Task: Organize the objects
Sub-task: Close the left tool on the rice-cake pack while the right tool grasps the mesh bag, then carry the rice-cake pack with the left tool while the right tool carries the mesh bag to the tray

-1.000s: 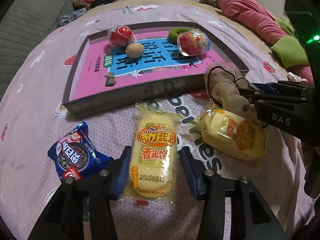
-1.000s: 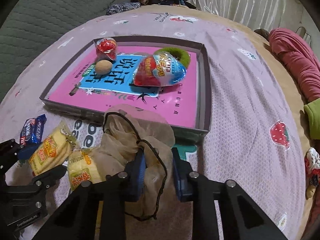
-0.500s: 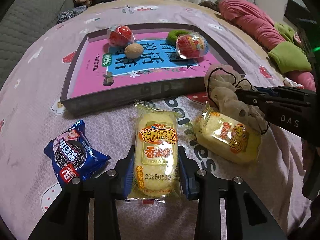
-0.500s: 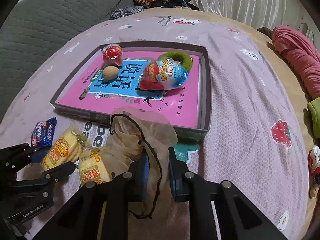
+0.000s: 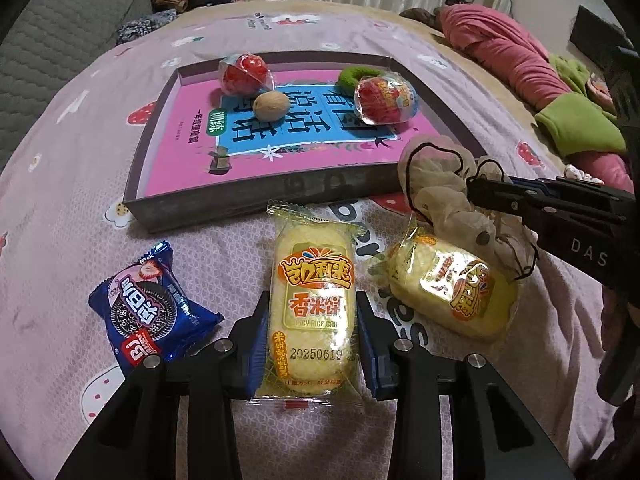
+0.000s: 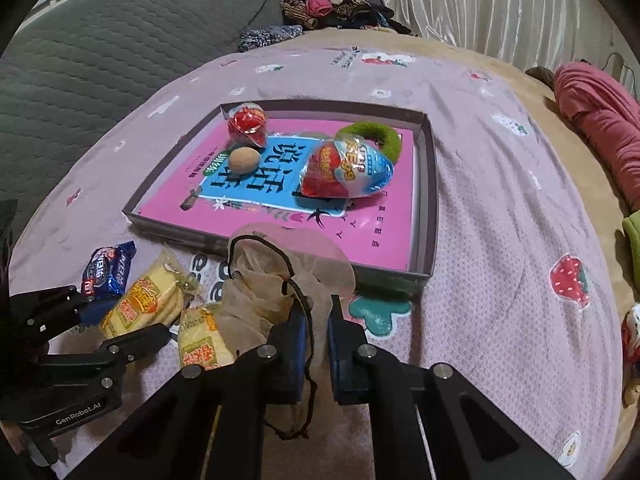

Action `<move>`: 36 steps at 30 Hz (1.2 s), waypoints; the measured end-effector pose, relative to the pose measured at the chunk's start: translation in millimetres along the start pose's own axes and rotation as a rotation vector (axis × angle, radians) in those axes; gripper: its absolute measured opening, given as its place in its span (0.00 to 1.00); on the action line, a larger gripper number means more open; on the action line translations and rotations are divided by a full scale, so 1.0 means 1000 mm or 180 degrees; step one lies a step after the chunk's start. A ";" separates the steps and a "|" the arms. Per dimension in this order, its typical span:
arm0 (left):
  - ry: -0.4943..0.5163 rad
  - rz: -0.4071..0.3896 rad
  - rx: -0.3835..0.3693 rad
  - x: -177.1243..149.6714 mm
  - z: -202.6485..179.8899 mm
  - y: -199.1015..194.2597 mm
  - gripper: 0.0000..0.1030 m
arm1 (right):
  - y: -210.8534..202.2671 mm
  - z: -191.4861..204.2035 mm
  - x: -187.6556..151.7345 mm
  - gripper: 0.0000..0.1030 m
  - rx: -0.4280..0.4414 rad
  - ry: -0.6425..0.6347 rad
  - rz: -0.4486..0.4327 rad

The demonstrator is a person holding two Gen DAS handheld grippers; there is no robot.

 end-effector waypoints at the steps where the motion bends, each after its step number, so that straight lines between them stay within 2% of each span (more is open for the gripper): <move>1: -0.0002 -0.0009 0.0008 0.000 0.000 -0.001 0.38 | -0.002 0.001 0.000 0.09 -0.0011 -0.0007 -0.0013; 11: -0.0080 -0.0216 0.0000 0.008 0.006 -0.023 0.38 | -0.029 0.001 0.008 0.09 -0.0024 0.0030 -0.0250; 18: -0.0054 -0.0477 -0.0021 0.016 0.004 -0.052 0.38 | -0.060 0.005 0.018 0.09 0.0115 0.0096 -0.0513; 29: -0.0079 -0.0810 0.0091 0.024 0.011 -0.097 0.38 | -0.118 0.026 0.036 0.09 0.0285 0.0089 -0.0949; 36: -0.0098 -0.0899 0.0157 0.023 0.014 -0.119 0.38 | -0.147 0.034 0.039 0.09 0.0286 0.0120 -0.1203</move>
Point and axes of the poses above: each gripper's, at about its wrist camera, not at the fingertips, and y roughly the way its jaws point, z to its left, x to its top, the point moved 1 cm from there along y, roughly the way its jaws point, and after that the axes turned 1 degree about z, right-handed, at the moved point
